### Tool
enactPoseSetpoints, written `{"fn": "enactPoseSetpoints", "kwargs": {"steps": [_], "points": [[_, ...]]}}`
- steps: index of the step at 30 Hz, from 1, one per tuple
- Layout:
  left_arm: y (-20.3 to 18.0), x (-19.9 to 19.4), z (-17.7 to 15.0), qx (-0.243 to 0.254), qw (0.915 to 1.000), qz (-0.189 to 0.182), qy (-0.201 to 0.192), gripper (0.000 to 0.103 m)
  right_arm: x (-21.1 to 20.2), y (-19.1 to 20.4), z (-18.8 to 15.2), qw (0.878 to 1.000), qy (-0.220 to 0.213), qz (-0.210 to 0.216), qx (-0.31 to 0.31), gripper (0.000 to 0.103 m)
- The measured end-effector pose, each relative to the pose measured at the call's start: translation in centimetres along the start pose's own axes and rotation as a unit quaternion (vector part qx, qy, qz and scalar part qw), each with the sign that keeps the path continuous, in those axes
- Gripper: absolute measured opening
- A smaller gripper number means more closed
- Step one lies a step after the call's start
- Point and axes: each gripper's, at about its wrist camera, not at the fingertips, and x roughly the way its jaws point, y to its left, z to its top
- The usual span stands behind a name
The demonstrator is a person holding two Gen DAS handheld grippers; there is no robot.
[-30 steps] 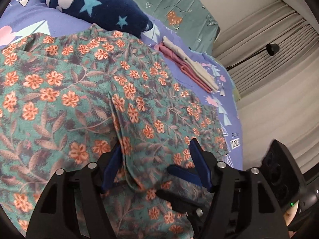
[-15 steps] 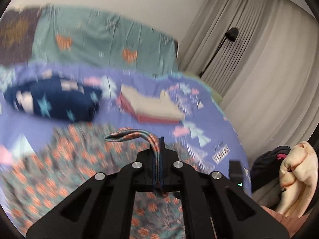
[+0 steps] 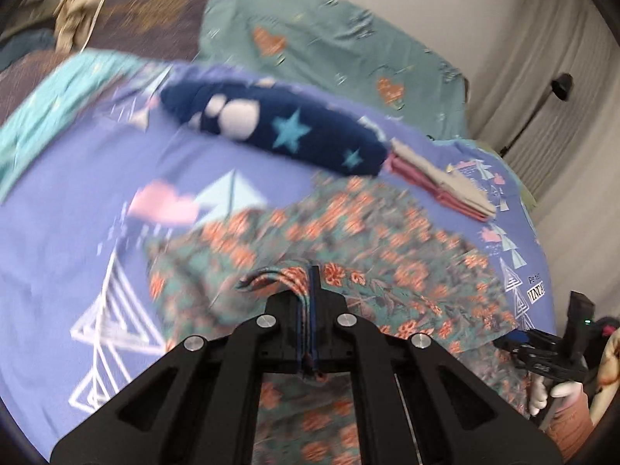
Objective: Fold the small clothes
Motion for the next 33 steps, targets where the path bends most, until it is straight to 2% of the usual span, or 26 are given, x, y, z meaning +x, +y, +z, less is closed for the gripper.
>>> {"fn": "enactPoseSetpoints", "kwargs": {"steps": [3,5,6,8,9,11,14,16,18,19,20,21,24,26,27,29,31,33], "points": [[0.4,-0.4,-0.4,-0.003,1.0,-0.006,-0.006,0.002,-1.2,0.9,0.0,0.999,0.006,0.034,-0.011,0.043],[0.1,-1.4,0.1,0.009,0.9997,-0.006,-0.022,0.002,-2.9,1.1,0.5,0.996,0.002,0.086,-0.013,0.044],[-0.3,-1.9,0.4,0.016,0.9994,0.0,-0.031,0.002,-4.0,0.8,1.1,0.994,-0.009,0.111,-0.009,0.044],[-0.5,-2.5,0.9,0.024,0.9989,0.006,-0.039,0.002,-5.8,-0.2,2.6,0.991,-0.037,0.126,0.007,0.048],[-0.5,-2.5,0.9,0.024,0.9989,0.007,-0.039,0.003,-6.3,-0.8,3.3,0.992,-0.047,0.119,0.014,0.048],[0.0,-1.9,0.6,0.021,0.9992,0.016,-0.029,0.003,-6.1,-2.6,5.9,0.996,-0.059,0.063,0.027,0.048],[1.1,-0.6,-0.6,0.006,0.9995,0.028,-0.012,0.003,-2.5,-5.5,9.0,0.998,-0.03,0.005,0.058,0.05],[1.9,0.3,-1.6,0.001,0.9992,0.039,0.003,0.003,0.5,-7.0,10.2,0.996,-0.001,0.008,0.085,0.05],[2.5,0.7,-2.3,-0.005,0.999,0.041,0.014,0.004,3.1,-7.7,10.7,0.993,0.023,0.032,0.111,0.05],[2.8,0.9,-2.5,-0.008,0.9989,0.041,0.018,0.004,4.4,-7.9,10.9,0.991,0.032,0.044,0.125,0.042],[3.1,0.9,-2.7,-0.011,0.9989,0.04,0.019,0.004,5.0,-7.9,11.0,0.99,0.035,0.048,0.13,0.008],[3.1,0.6,-2.7,-0.011,0.999,0.04,0.014,0.004,5.3,-7.5,11.3,0.99,0.033,0.048,0.129,0.004],[2.2,-1.3,-2.3,0.01,0.9991,0.035,-0.02,0.003,2.8,-5.6,12.2,0.993,-0.041,0.052,0.098,0.003],[1.5,-2.1,-2.1,0.033,0.9978,0.053,-0.025,0.003,0.6,-4.9,12.4,0.992,-0.082,0.049,0.087,0.004],[1.5,-1.9,-2.1,0.038,0.9972,0.061,-0.02,0.003,0.7,-5.0,12.2,0.992,-0.078,0.039,0.088,0.005],[2.1,-0.6,-2.5,0.046,0.9954,0.084,0.01,0.008,3.0,-5.6,12.0,0.996,-0.032,0.004,0.082,0.013],[2.9,0.4,-3.2,0.035,0.9951,0.087,0.032,0.011,5.2,-6.5,10.9,0.995,0.005,-0.033,0.091,0.015],[3.3,0.0,-3.7,0.021,0.997,0.071,0.022,0.019,5.7,-7.5,9.8,0.994,0.009,-0.016,0.111,0.018]]}}
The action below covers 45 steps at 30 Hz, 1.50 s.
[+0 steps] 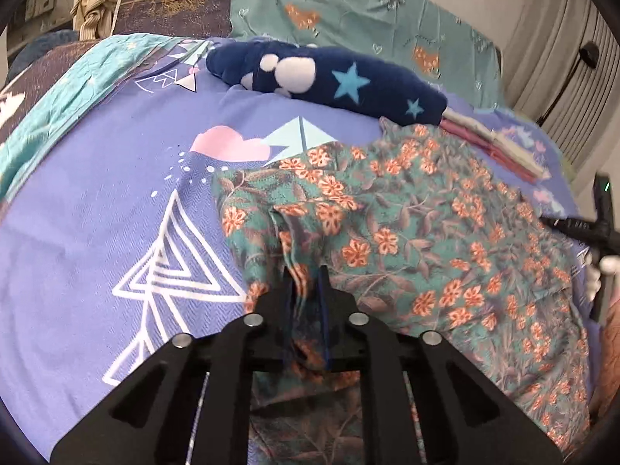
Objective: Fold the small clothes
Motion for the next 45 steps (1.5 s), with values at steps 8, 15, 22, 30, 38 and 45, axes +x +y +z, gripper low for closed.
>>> {"fn": "enactPoseSetpoints", "kwargs": {"steps": [8,15,22,30,38,45], "points": [[-0.6,0.6,1.7,0.007,0.9994,0.034,0.003,0.036,-3.6,2.3,-2.0,0.998,-0.034,0.031,-0.048,0.043],[-0.9,-0.1,0.5,0.019,0.9982,0.057,-0.008,0.038,-2.7,3.0,-5.4,0.992,-0.021,-0.051,-0.112,0.044],[1.3,-3.1,1.3,-0.011,0.9966,0.076,-0.029,0.042,-6.9,2.9,-5.7,0.994,-0.05,-0.018,-0.093,0.044],[0.1,-3.5,-4.4,0.012,0.9995,0.007,0.027,0.054,-9.4,2.2,-11.4,0.994,-0.032,0.014,-0.1,0.044],[-0.1,-8.9,-8.1,0.001,0.9998,0.005,-0.019,0.054,-12.1,0.8,-15.2,0.996,-0.04,0.015,-0.083,0.044],[-4.3,-14.3,-10.7,0.102,0.9938,-0.024,-0.038,0.054,-14.0,2.4,-17.1,0.992,-0.055,0.019,-0.112,0.044]]}}
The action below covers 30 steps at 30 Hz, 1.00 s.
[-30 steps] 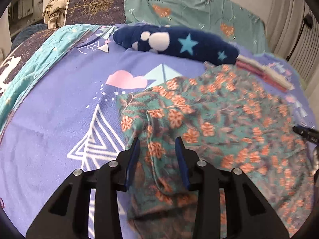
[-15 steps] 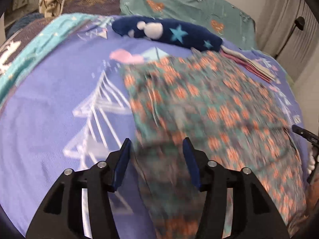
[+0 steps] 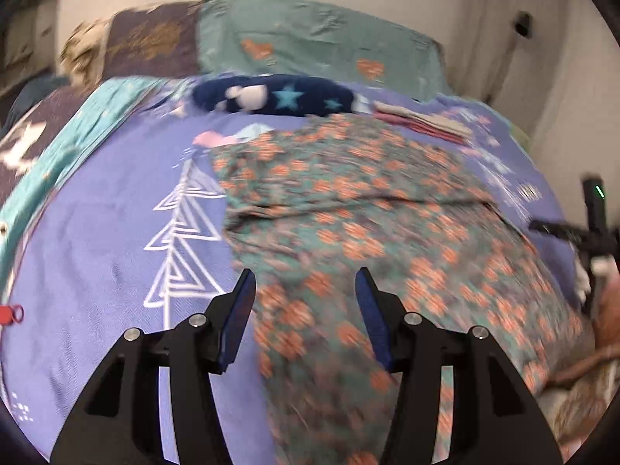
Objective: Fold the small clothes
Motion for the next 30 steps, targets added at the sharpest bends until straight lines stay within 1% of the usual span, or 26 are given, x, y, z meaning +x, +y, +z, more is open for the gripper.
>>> {"fn": "enactPoseSetpoints", "kwargs": {"steps": [2,3,4,7,9,11,13,14,15,16,17,18,19,20,21,23,26,28,30], "points": [[-1.9,-1.4,-1.2,0.037,0.9992,-0.012,0.006,0.054,-0.6,0.8,-0.6,1.0,-0.003,0.003,-0.009,0.044],[-2.4,-1.8,-1.6,0.049,0.9987,-0.016,0.008,0.054,-0.9,1.2,-1.1,1.0,-0.004,0.004,-0.015,0.044],[-3.4,-2.4,-2.6,0.066,0.9973,-0.028,0.014,0.054,-1.2,1.4,-1.4,1.0,-0.005,0.005,-0.02,0.044],[-5.4,-3.3,-5.1,0.096,0.9938,-0.046,0.032,0.054,-2.3,2.2,-2.9,0.999,-0.005,0.009,-0.035,0.044],[-6.6,-2.9,-7.0,0.123,0.9903,-0.038,0.053,0.054,-2.8,2.4,-3.8,0.999,-0.002,0.01,-0.039,0.044],[-7.2,-1.8,-8.7,0.146,0.9864,-0.005,0.075,0.054,-3.5,2.5,-4.8,0.999,0.0,0.008,-0.042,0.044],[-6.8,-1.1,-9.4,0.135,0.9879,0.004,0.076,0.054,-4.2,2.6,-5.6,0.999,0.0,0.011,-0.042,0.044],[-6.5,-1.1,-9.4,0.125,0.9895,0.003,0.073,0.053,-4.6,2.6,-5.9,0.999,-0.001,0.016,-0.042,0.044],[-6.2,-1.1,-9.3,0.114,0.9911,0.004,0.069,0.05,-5.3,2.6,-6.4,0.999,-0.004,0.022,-0.042,0.044],[-6.0,-1.1,-9.1,0.106,0.9922,0.003,0.066,0.034,-5.8,2.6,-6.7,0.999,-0.007,0.025,-0.044,0.044],[-6.0,-1.1,-9.0,0.103,0.9925,0.002,0.066,0.02,-6.4,2.6,-7.0,0.998,-0.01,0.028,-0.047,0.044],[-6.0,-1.2,-8.7,0.102,0.9928,0.011,0.062,0.015,-6.9,2.6,-7.3,0.998,-0.013,0.031,-0.049,0.044],[-6.1,-1.4,-8.5,0.105,0.9924,0.027,0.058,0.008,-7.5,2.5,-7.8,0.998,-0.015,0.034,-0.053,0.044],[-6.2,-1.7,-8.1,0.107,0.9921,0.045,0.048,0.007,-8.1,2.4,-8.2,0.998,-0.018,0.037,-0.056,0.044],[-6.1,-2.3,-7.4,0.102,0.993,0.05,0.032,0.007,-8.7,2.4,-8.5,0.997,-0.02,0.041,-0.059,0.044],[-5.8,-3.5,-5.8,0.095,0.9942,0.05,0.001,0.007,-9.5,2.2,-9.0,0.996,-0.025,0.049,-0.064,0.044],[-5.3,-4.0,-3.6,0.093,0.9936,0.059,-0.026,0.006,-10.4,2.2,-9.1,0.995,-0.033,0.068,-0.067,0.045],[-4.8,-3.6,-2.3,0.088,0.9934,0.067,-0.033,0.006,-10.7,2.2,-9.0,0.993,-0.04,0.086,-0.069,0.048],[-4.4,-2.7,-1.7,0.083,0.9939,0.067,-0.028,0.005,-10.6,2.1,-8.9,0.991,-0.04,0.111,-0.061,0.049]]}}
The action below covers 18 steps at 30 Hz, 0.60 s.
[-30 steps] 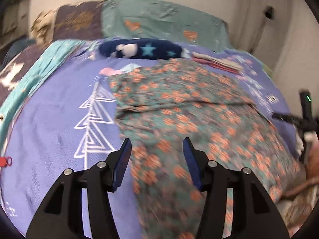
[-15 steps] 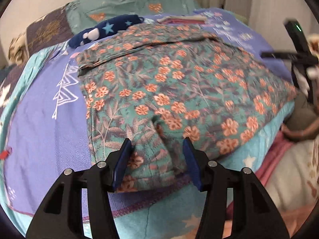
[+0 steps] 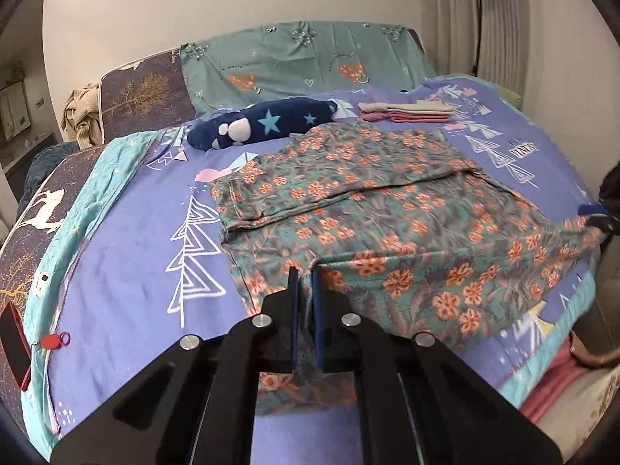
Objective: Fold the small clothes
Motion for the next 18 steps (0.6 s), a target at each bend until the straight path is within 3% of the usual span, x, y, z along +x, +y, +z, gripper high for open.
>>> {"fn": "enactPoseSetpoints", "kwargs": {"steps": [5,12,15,18], "points": [[0.4,2.7,-0.9,-0.016,0.9993,-0.014,0.032,0.004,1.8,-1.2,-0.2,1.0,0.017,0.005,0.022,0.049],[1.5,4.7,-2.8,-0.05,0.9963,-0.041,0.057,0.004,2.5,-2.2,0.0,0.998,0.026,0.044,0.048,0.052],[1.8,4.7,-3.4,-0.059,0.9955,-0.047,0.058,0.008,1.5,-2.9,-0.1,0.995,0.017,0.065,0.067,0.055],[2.4,4.8,-3.8,-0.074,0.9942,-0.052,0.057,0.019,0.6,-3.6,-0.3,0.992,0.01,0.088,0.088,0.058]]}}
